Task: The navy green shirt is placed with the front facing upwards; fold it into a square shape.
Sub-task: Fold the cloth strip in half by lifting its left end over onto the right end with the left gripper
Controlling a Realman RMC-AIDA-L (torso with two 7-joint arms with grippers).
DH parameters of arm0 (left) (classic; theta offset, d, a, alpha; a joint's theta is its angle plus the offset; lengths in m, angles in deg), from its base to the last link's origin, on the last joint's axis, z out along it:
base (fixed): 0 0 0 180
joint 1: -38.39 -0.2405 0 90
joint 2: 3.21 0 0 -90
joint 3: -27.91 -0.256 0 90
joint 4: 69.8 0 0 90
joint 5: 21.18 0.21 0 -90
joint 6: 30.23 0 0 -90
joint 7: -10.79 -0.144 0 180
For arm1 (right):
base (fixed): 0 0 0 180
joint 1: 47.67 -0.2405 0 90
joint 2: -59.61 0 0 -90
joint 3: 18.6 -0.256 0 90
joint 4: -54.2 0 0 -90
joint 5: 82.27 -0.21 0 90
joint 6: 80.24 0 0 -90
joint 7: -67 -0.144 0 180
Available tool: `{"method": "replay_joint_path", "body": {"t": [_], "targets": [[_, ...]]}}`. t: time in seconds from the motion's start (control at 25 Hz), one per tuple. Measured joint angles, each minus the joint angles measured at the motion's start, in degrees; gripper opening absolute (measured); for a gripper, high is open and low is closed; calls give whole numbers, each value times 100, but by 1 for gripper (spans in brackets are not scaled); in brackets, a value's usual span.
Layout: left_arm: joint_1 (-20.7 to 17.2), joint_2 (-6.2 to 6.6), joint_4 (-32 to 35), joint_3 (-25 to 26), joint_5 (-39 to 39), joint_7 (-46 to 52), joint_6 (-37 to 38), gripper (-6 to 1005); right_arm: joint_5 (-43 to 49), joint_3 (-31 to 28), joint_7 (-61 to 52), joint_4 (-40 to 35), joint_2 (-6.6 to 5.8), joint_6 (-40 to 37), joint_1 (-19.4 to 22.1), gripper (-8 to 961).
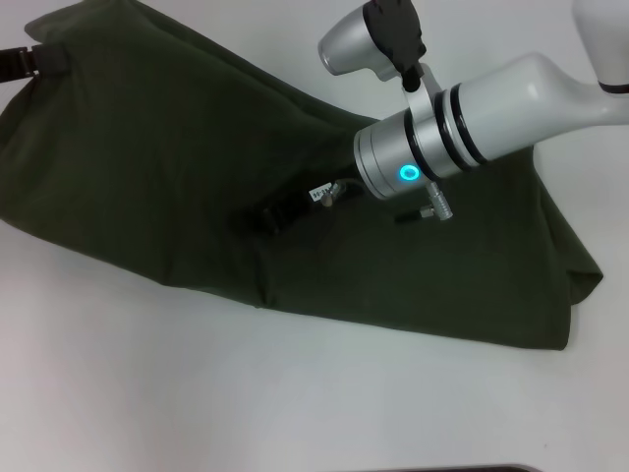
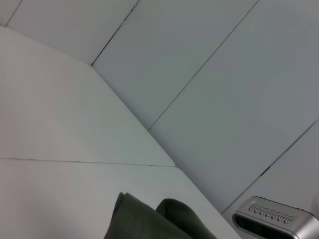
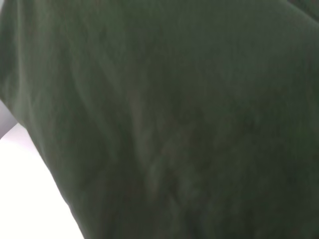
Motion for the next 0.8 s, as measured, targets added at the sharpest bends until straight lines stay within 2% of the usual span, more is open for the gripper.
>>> {"method": "replay_joint_path", "body": {"t": [0.32, 0.8], "targets": [[-27, -18, -29, 8, -16, -13, -43, 37, -42, -47, 10, -29, -4, 19, 7, 66], [9, -95, -502, -34, -357, 12, -61, 37, -448, -59, 68, -896, -76, -339, 1137, 71]]}}
